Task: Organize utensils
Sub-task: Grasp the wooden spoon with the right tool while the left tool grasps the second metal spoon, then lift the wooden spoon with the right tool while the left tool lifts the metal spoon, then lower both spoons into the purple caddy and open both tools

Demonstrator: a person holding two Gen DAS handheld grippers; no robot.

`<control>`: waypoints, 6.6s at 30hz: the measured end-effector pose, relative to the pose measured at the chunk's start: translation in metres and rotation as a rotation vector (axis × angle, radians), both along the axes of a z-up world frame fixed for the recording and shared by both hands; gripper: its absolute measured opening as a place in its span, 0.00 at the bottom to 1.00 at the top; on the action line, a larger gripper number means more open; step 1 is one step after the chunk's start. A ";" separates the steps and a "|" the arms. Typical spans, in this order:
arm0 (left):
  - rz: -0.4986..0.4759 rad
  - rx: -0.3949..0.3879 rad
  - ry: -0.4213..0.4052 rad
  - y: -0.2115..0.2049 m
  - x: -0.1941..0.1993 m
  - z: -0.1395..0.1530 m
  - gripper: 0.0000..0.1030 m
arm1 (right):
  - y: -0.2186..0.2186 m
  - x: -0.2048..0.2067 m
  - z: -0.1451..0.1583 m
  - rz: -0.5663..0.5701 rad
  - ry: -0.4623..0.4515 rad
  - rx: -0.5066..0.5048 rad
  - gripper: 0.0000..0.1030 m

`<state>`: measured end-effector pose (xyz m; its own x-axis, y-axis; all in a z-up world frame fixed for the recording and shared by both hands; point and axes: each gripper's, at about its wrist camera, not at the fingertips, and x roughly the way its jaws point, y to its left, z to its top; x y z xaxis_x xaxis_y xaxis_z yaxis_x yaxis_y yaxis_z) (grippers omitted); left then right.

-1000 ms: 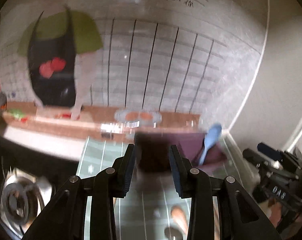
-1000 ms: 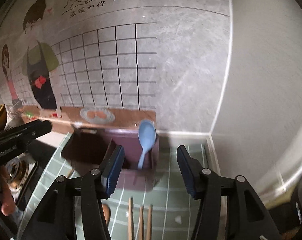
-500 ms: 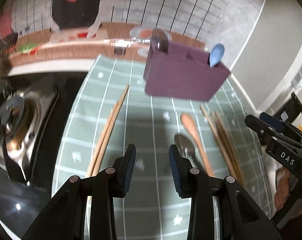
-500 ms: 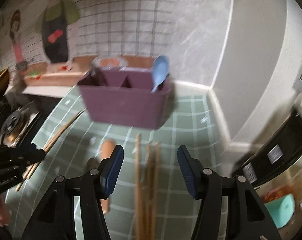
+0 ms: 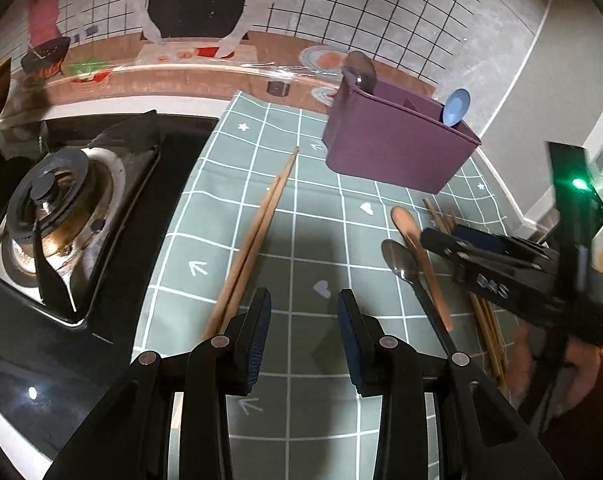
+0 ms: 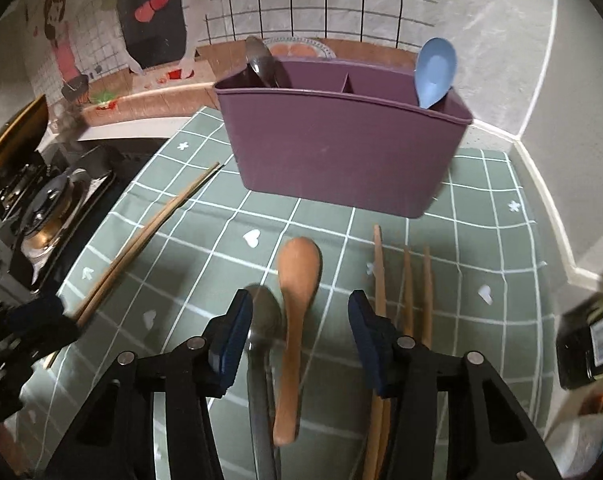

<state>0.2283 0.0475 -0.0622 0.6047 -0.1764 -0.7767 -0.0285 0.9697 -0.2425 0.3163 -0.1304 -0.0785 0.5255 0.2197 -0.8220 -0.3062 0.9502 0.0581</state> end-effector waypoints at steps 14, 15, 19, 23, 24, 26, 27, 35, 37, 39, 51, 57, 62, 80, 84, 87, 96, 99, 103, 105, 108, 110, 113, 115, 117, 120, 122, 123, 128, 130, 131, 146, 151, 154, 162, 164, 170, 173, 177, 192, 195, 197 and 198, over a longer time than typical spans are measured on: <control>0.014 0.037 -0.003 -0.014 0.002 -0.001 0.35 | 0.012 0.031 -0.031 -0.013 0.052 -0.026 0.31; 0.012 0.040 -0.004 -0.016 0.003 -0.001 0.35 | 0.012 0.031 -0.031 -0.010 0.051 -0.027 0.26; 0.000 0.044 -0.008 -0.025 0.005 0.001 0.35 | 0.005 0.028 -0.027 -0.006 0.049 -0.018 0.26; -0.022 0.038 -0.005 -0.037 0.008 0.001 0.35 | -0.012 0.016 -0.013 -0.029 0.029 0.031 0.26; -0.030 0.029 0.000 -0.041 0.010 0.000 0.35 | -0.017 0.013 -0.008 -0.039 0.021 0.044 0.26; -0.046 0.013 0.009 -0.047 0.012 -0.002 0.35 | -0.030 0.005 0.002 -0.059 0.001 0.069 0.26; -0.057 0.005 0.020 -0.051 0.014 -0.005 0.35 | -0.037 0.000 0.008 -0.072 -0.016 0.075 0.26; -0.089 -0.071 0.109 -0.081 0.037 -0.026 0.35 | -0.074 -0.031 0.048 -0.140 -0.131 0.098 0.26; -0.096 -0.066 0.122 -0.090 0.043 -0.030 0.35 | -0.082 -0.038 0.054 -0.154 -0.152 0.105 0.26; -0.104 -0.048 0.125 -0.098 0.049 -0.033 0.35 | -0.089 -0.041 0.057 -0.169 -0.161 0.117 0.26; -0.034 0.072 0.132 -0.127 0.082 -0.044 0.35 | -0.113 -0.045 0.067 -0.213 -0.210 0.141 0.26; -0.014 0.109 0.112 -0.137 0.092 -0.049 0.34 | -0.115 -0.045 0.071 -0.222 -0.229 0.123 0.26; -0.064 0.059 0.078 -0.129 0.089 -0.052 0.33 | -0.117 -0.045 0.072 -0.220 -0.229 0.128 0.26; -0.154 0.027 -0.233 -0.076 0.029 0.040 0.03 | -0.107 -0.055 0.085 -0.174 -0.232 0.115 0.26; -0.165 0.040 -0.255 -0.072 0.024 0.051 0.04 | -0.100 -0.055 0.086 -0.162 -0.228 0.105 0.26; -0.159 0.031 -0.253 -0.066 0.024 0.052 0.04 | -0.095 -0.055 0.088 -0.155 -0.232 0.099 0.26; -0.071 -0.045 -0.028 -0.049 0.055 0.002 0.15 | -0.098 -0.054 0.084 -0.155 -0.216 0.120 0.26; -0.038 -0.072 0.047 -0.056 0.071 -0.021 0.27 | -0.099 -0.051 0.081 -0.156 -0.212 0.117 0.26; 0.018 -0.062 0.100 -0.070 0.092 -0.042 0.28 | -0.100 -0.047 0.078 -0.166 -0.215 0.103 0.26; 0.041 -0.015 0.090 -0.079 0.101 -0.046 0.28 | -0.102 -0.045 0.076 -0.166 -0.207 0.113 0.26; 0.084 0.066 0.075 -0.089 0.111 -0.048 0.28 | -0.106 -0.042 0.072 -0.172 -0.204 0.113 0.26; 0.111 0.095 0.082 -0.091 0.119 -0.052 0.29 | -0.107 -0.040 0.071 -0.176 -0.205 0.107 0.26; 0.127 0.135 0.084 -0.096 0.124 -0.055 0.29 | -0.110 -0.037 0.069 -0.183 -0.202 0.107 0.26; 0.122 0.163 0.074 -0.101 0.125 -0.055 0.29 | -0.112 -0.035 0.067 -0.188 -0.200 0.103 0.26; 0.098 0.164 0.067 -0.105 0.127 -0.056 0.31 | -0.113 -0.033 0.066 -0.188 -0.198 0.103 0.26; 0.026 0.103 0.058 -0.103 0.127 -0.055 0.37 | -0.114 -0.033 0.065 -0.187 -0.198 0.106 0.26; -0.052 0.037 0.052 -0.100 0.125 -0.055 0.44 | -0.114 -0.033 0.065 -0.184 -0.199 0.106 0.26; -0.091 0.013 0.052 -0.098 0.124 -0.055 0.45 | -0.115 -0.032 0.065 -0.185 -0.201 0.106 0.26; -0.108 -0.029 0.057 -0.092 0.121 -0.054 0.49 | -0.120 -0.031 0.064 -0.204 -0.206 0.116 0.26; -0.057 0.008 0.053 -0.092 0.120 -0.053 0.51 | -0.122 -0.031 0.064 -0.213 -0.209 0.124 0.26; -0.045 0.039 0.051 -0.092 0.121 -0.053 0.51 | -0.123 -0.031 0.063 -0.216 -0.211 0.126 0.26; 0.019 0.092 0.037 -0.093 0.126 -0.053 0.34 | -0.126 -0.032 0.062 -0.230 -0.197 0.156 0.26; -0.008 0.048 -0.040 -0.073 0.101 -0.025 0.34 | -0.123 -0.034 0.069 -0.205 -0.187 0.180 0.26; -0.029 0.035 -0.100 -0.067 0.086 -0.005 0.34 | -0.120 -0.035 0.074 -0.197 -0.183 0.180 0.26; -0.066 0.069 -0.347 -0.066 0.055 0.073 0.34 | -0.103 -0.039 0.100 -0.185 -0.227 0.133 0.25; -0.079 0.063 -0.428 -0.064 0.051 0.107 0.34 | -0.099 -0.039 0.120 -0.176 -0.270 0.126 0.25; -0.082 0.064 -0.634 -0.054 0.067 0.207 0.34 | -0.088 -0.030 0.211 -0.161 -0.476 0.114 0.25; -0.082 0.093 -0.708 -0.054 0.085 0.241 0.34 | -0.083 -0.014 0.247 -0.164 -0.546 0.110 0.25; -0.077 0.089 -0.732 -0.053 0.113 0.246 0.34 | -0.082 0.010 0.265 -0.160 -0.550 0.135 0.25; -0.104 0.147 -0.523 -0.067 0.202 0.123 0.34 | -0.058 0.098 0.145 -0.155 -0.314 0.106 0.25; -0.101 0.118 -0.475 -0.064 0.213 0.107 0.34 | -0.056 0.107 0.128 -0.152 -0.272 0.112 0.25; -0.107 0.100 -0.441 -0.062 0.218 0.095 0.34 | -0.055 0.111 0.120 -0.148 -0.248 0.107 0.25; -0.111 0.100 -0.432 -0.062 0.219 0.091 0.34 | -0.054 0.112 0.117 -0.146 -0.239 0.102 0.25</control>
